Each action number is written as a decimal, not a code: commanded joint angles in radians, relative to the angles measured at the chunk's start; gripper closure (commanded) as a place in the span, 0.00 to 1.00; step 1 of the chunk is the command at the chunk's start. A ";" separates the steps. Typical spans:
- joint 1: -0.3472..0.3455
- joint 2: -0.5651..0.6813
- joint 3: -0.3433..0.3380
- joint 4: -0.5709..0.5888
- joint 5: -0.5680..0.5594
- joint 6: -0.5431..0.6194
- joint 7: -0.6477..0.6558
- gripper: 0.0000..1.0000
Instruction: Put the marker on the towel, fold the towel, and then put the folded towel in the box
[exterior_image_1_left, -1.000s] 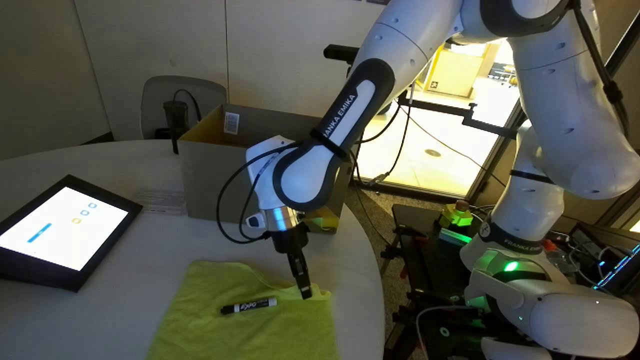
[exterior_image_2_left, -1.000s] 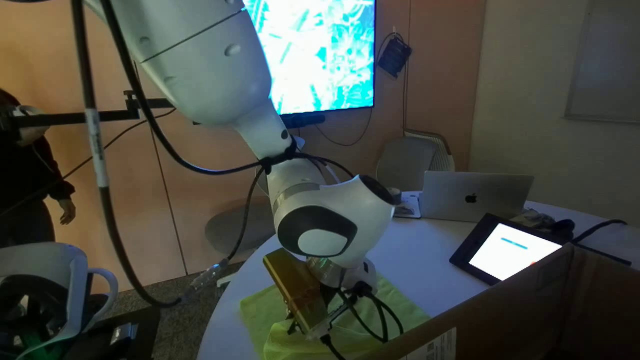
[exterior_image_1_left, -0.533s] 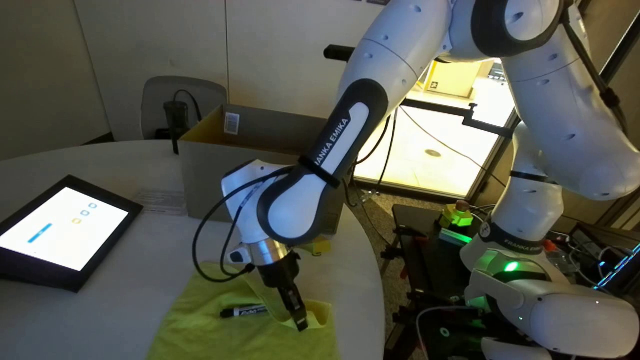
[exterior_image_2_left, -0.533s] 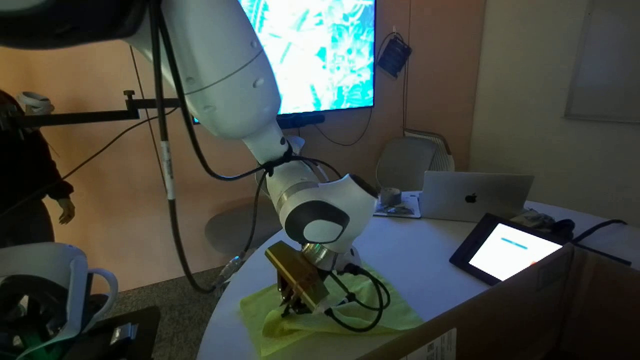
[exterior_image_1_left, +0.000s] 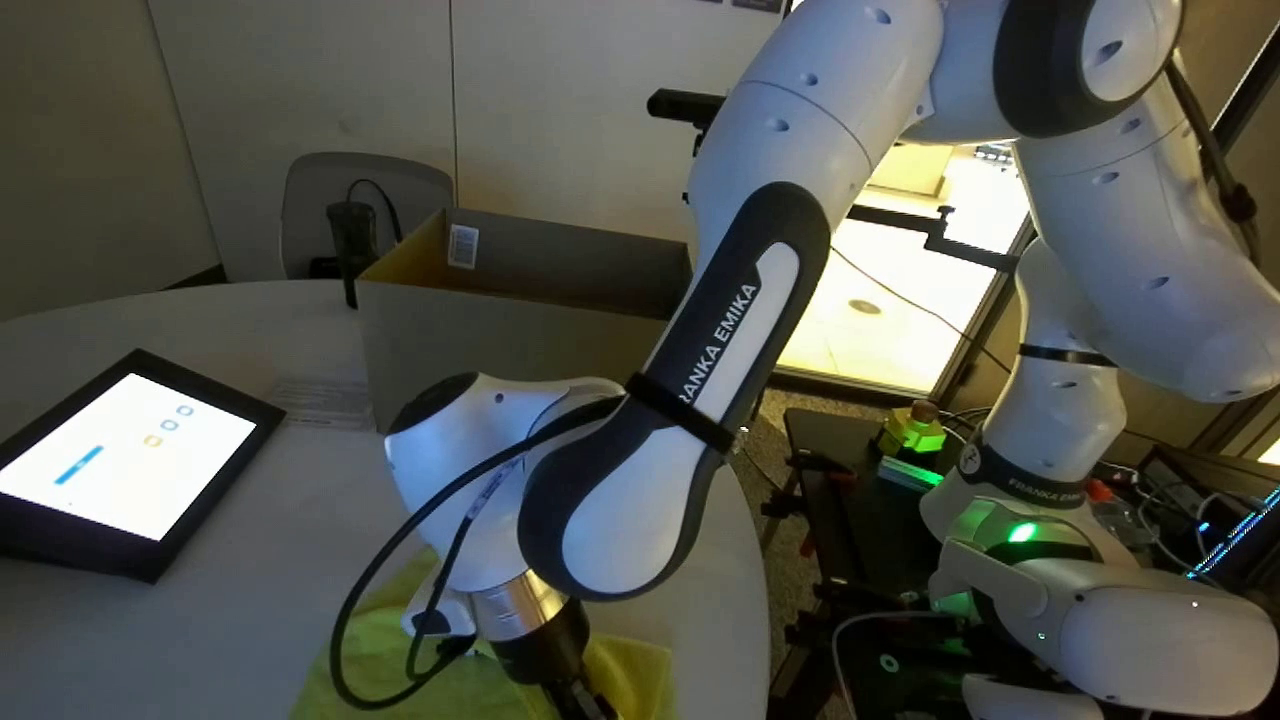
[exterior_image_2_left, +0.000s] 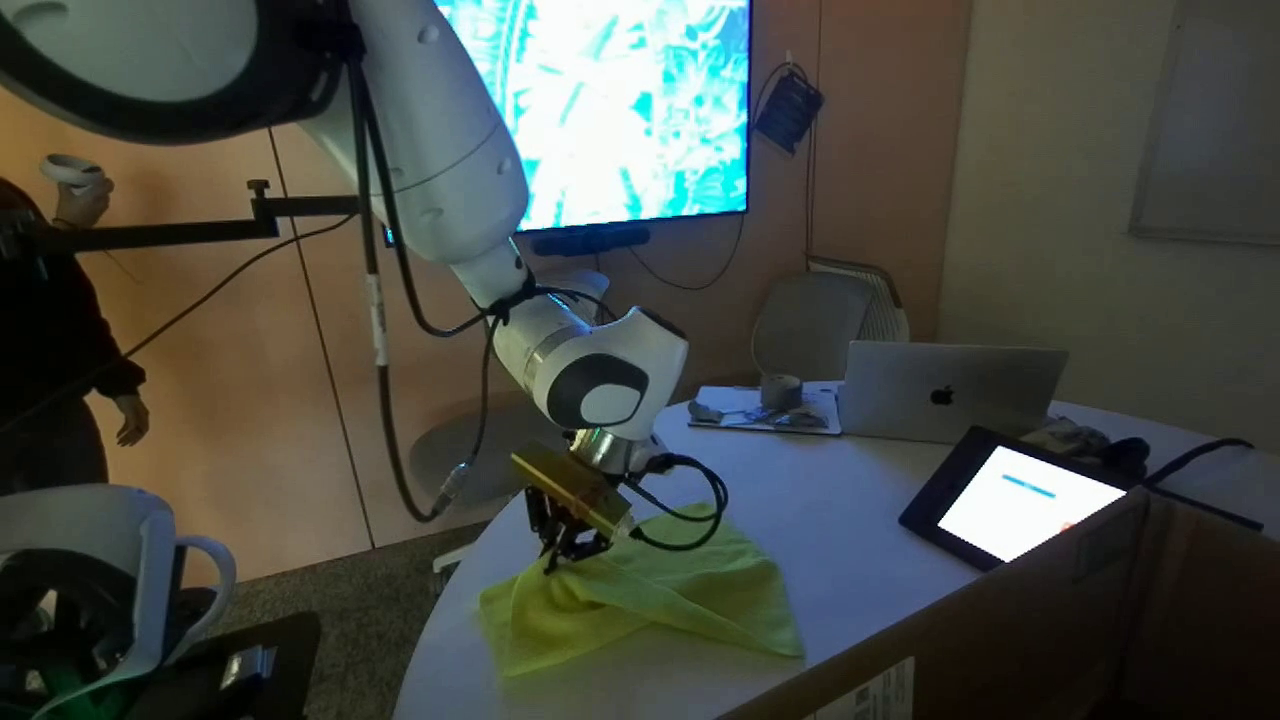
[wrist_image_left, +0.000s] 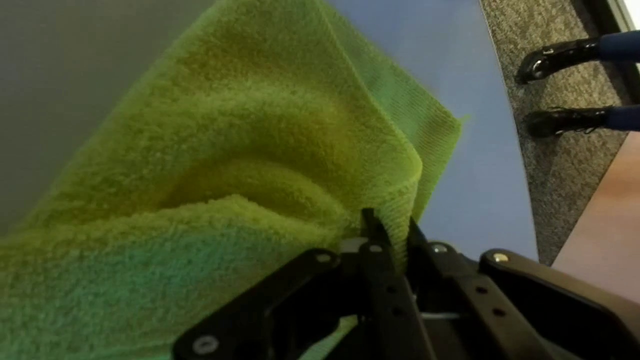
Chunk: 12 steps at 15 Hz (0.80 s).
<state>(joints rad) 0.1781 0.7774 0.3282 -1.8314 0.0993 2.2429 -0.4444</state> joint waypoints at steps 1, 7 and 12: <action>0.014 0.024 0.013 0.078 -0.015 -0.029 0.003 0.88; 0.044 0.067 -0.021 0.125 -0.067 -0.076 0.025 0.57; 0.043 0.058 -0.016 0.134 -0.082 -0.073 0.029 0.19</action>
<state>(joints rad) 0.2069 0.8365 0.3169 -1.7374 0.0393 2.2006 -0.4390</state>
